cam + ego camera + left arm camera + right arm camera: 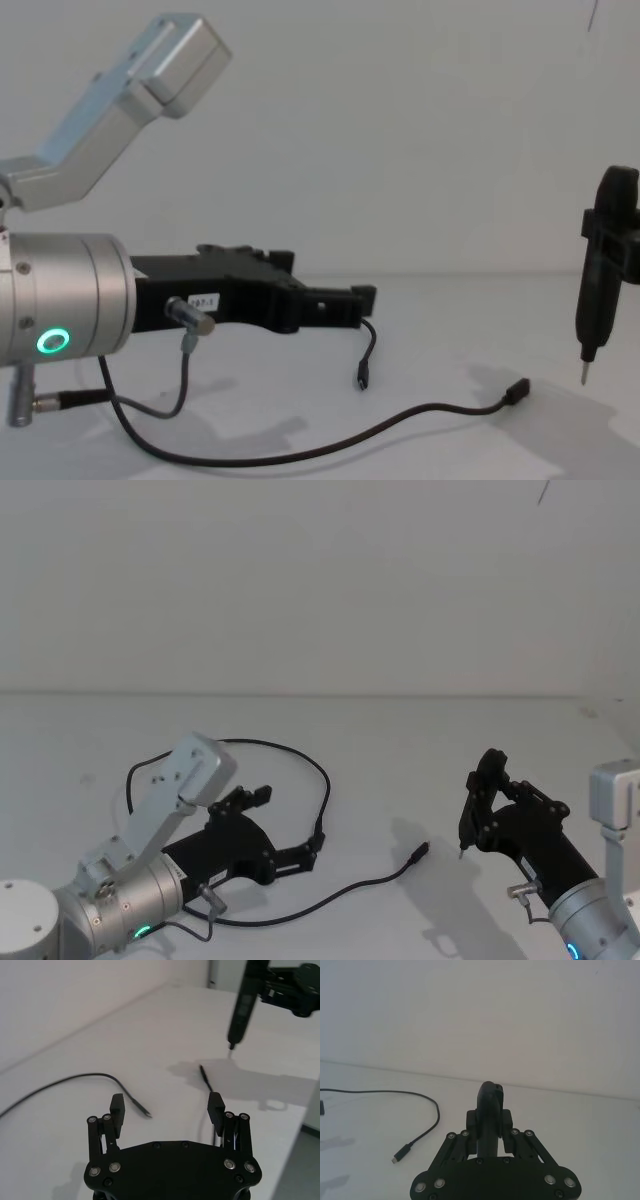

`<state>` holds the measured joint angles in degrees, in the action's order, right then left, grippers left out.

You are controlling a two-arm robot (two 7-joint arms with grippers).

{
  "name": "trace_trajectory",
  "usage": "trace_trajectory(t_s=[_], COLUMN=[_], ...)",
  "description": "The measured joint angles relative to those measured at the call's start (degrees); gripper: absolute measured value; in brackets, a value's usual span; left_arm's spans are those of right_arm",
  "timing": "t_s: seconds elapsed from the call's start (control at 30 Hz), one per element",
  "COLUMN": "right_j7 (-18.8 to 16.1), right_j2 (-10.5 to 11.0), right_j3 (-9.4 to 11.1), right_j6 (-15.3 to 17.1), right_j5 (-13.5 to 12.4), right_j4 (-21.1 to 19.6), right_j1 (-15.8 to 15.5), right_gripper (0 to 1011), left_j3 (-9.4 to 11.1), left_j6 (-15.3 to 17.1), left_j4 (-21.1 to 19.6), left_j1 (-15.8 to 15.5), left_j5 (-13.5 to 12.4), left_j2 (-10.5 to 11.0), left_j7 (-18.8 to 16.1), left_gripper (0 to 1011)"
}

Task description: Pick up the data cable with the one hand.

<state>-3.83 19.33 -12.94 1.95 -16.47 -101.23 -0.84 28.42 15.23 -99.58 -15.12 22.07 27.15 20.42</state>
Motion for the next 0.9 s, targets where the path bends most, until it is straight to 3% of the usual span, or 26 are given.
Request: trace_trajectory(t_s=[0.43,0.9], right_j7=[0.00,0.00], right_j2=[0.00,0.00], right_j3=[0.00,0.00], right_j6=[0.00,0.00], right_j5=[0.00,0.00], right_j4=[0.00,0.00], right_j1=[0.00,0.00], right_gripper=[279,279], left_j3=[3.13,6.23], left_j6=[8.18,11.84], left_j4=[-0.12,3.42], left_j1=[-4.13,-7.81], left_j5=[0.89,-0.69], left_j2=[0.34,-1.83], left_j7=[2.92,4.32], left_gripper=[1001,1001])
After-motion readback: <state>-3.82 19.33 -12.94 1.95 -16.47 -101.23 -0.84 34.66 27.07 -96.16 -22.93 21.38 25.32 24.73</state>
